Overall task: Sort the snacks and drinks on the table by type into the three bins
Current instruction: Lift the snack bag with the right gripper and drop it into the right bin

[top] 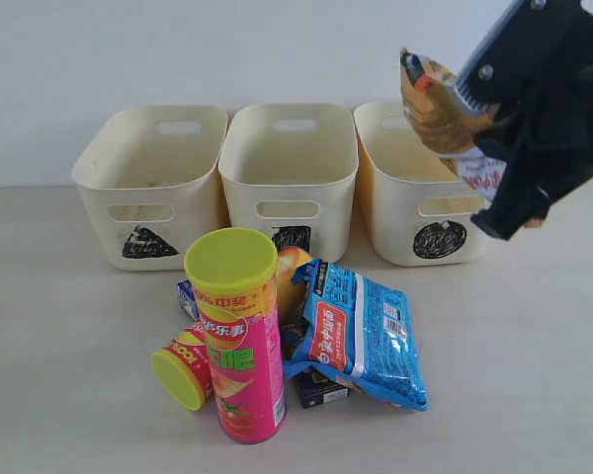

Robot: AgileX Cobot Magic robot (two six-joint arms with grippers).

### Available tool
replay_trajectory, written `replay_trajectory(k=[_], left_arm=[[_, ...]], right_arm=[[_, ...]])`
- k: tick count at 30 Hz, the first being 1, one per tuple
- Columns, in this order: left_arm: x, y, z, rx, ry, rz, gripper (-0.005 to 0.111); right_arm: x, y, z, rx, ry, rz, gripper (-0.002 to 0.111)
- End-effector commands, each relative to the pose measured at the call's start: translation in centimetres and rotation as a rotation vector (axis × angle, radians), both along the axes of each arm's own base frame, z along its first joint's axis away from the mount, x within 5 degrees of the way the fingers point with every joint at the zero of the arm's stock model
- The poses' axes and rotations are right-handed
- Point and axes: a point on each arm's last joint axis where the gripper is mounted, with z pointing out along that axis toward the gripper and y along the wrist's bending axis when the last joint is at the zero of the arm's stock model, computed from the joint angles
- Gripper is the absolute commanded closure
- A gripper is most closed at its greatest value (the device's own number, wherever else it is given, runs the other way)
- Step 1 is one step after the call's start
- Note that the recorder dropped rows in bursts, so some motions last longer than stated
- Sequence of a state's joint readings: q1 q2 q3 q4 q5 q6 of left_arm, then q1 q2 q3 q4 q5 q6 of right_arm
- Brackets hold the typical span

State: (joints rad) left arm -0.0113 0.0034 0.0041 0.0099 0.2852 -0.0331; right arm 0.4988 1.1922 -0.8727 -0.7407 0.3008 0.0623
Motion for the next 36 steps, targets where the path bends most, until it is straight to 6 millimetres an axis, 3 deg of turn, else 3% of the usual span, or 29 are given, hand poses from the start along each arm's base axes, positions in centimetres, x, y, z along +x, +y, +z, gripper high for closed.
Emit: replay_trajectory(k=[1,4,13,19,28,31,36], left_arm=[[0.0,0.0,0.2,0.001,-0.016,0.003,0.102],[0.0,0.0,0.2,0.001,-0.016,0.003,0.102],[0.0,0.0,0.2,0.001,-0.016,0.003,0.102],[0.0,0.0,0.2,0.001,-0.014,0.003,0.102],[0.0,0.0,0.2,0.001,-0.014,0.003,0.102],[0.0,0.0,0.2,0.001,-0.014,0.003,0.102],[0.0,0.0,0.2,0.001,-0.016,0.003,0.102]], right_arm=[[2.0,1.0,1.8,0.039,-0.052,0.010,0.108],[4.4,1.0,2.3,0.107,-0.063,-0.027,0.108],[11.3,-0.5,0.8,0.352,-0.076,-0.098,0.108],[16.0,-1.7,-1.7,0.491,-0.020,-0.195,0.108],[20.3,-1.0,-6.5,0.534,0.068,-0.235,0.108],[21.1,-0.9,-7.6,0.529,0.083,-0.238,0.099],[21.3,-0.6,-8.2,0.541,0.085,-0.219,0.061]])
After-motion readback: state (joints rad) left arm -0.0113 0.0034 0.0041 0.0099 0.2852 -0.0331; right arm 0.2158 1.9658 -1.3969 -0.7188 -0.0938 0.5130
